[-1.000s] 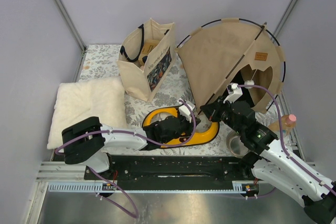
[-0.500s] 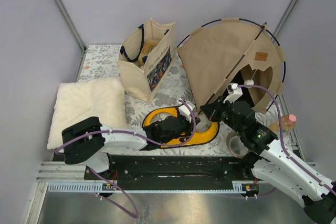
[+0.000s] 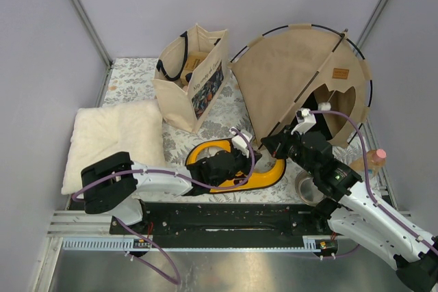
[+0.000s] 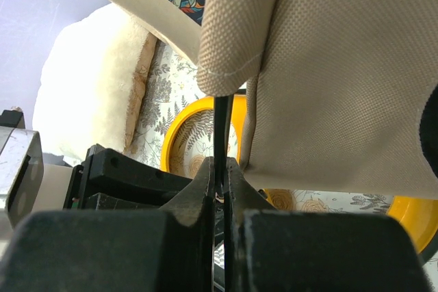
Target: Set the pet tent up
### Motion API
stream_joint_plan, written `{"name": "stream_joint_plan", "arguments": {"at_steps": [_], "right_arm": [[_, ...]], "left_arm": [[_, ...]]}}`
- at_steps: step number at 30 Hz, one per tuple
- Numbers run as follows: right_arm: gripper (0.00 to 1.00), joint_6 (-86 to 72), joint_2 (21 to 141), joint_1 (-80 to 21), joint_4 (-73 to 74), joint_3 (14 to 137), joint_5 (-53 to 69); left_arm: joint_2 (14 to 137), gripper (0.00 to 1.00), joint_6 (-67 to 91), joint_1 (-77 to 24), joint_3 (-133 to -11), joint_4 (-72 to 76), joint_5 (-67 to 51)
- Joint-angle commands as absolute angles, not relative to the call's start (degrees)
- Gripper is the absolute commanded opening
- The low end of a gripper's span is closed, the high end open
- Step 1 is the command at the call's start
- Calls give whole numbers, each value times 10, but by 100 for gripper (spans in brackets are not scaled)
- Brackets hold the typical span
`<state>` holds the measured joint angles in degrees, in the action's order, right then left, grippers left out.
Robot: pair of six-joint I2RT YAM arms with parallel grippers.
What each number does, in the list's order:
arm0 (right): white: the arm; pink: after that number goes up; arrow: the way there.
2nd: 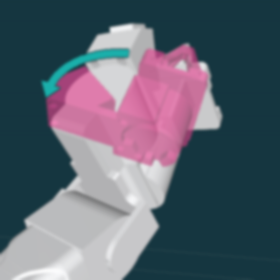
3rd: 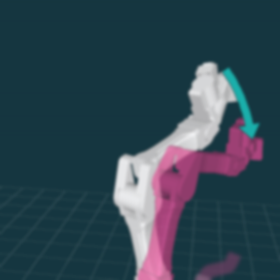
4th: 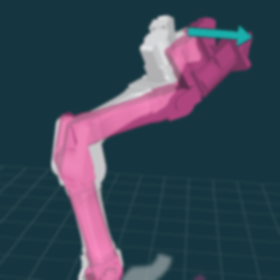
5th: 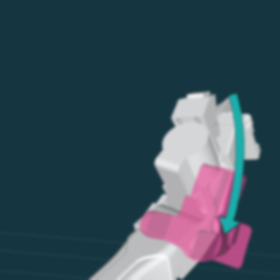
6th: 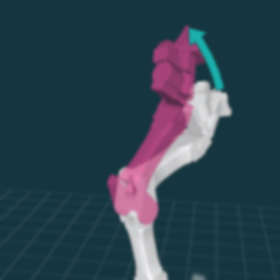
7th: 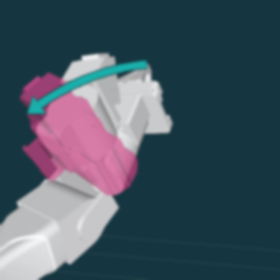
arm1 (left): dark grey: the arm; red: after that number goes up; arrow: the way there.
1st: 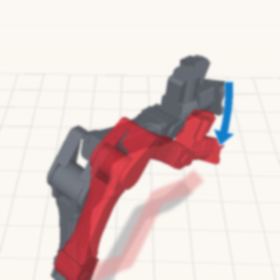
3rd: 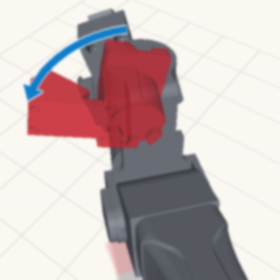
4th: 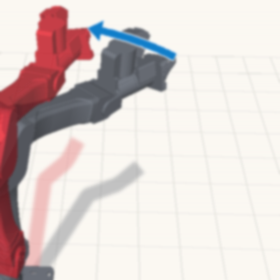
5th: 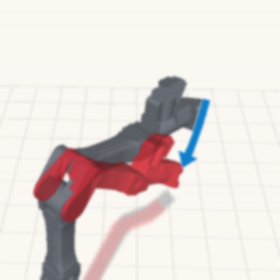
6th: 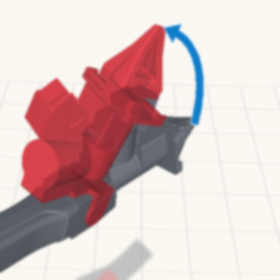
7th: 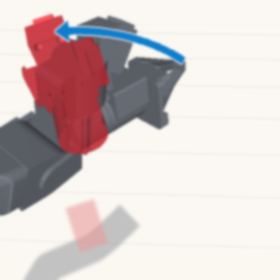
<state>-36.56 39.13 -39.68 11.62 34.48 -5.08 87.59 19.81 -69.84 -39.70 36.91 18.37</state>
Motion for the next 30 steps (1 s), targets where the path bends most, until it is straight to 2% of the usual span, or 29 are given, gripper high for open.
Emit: {"name": "stream_joint_plan", "arguments": {"at_steps": [1,2,9,17,30], "right_arm": [[0,-370,388,-395,92,358,-59],[0,-370,389,-394,92,358,-59],[0,-357,395,-394,92,357,-65],[0,-322,389,-395,95,346,-143],[0,-305,413,-395,70,343,-132]], "left_arm": [[883,3,196,-700,-428,402,194],[884,0,197,-700,-427,402,193],[874,0,194,-700,-419,393,198],[858,0,183,-700,-423,373,199],[842,0,183,-700,-411,370,200]]}}
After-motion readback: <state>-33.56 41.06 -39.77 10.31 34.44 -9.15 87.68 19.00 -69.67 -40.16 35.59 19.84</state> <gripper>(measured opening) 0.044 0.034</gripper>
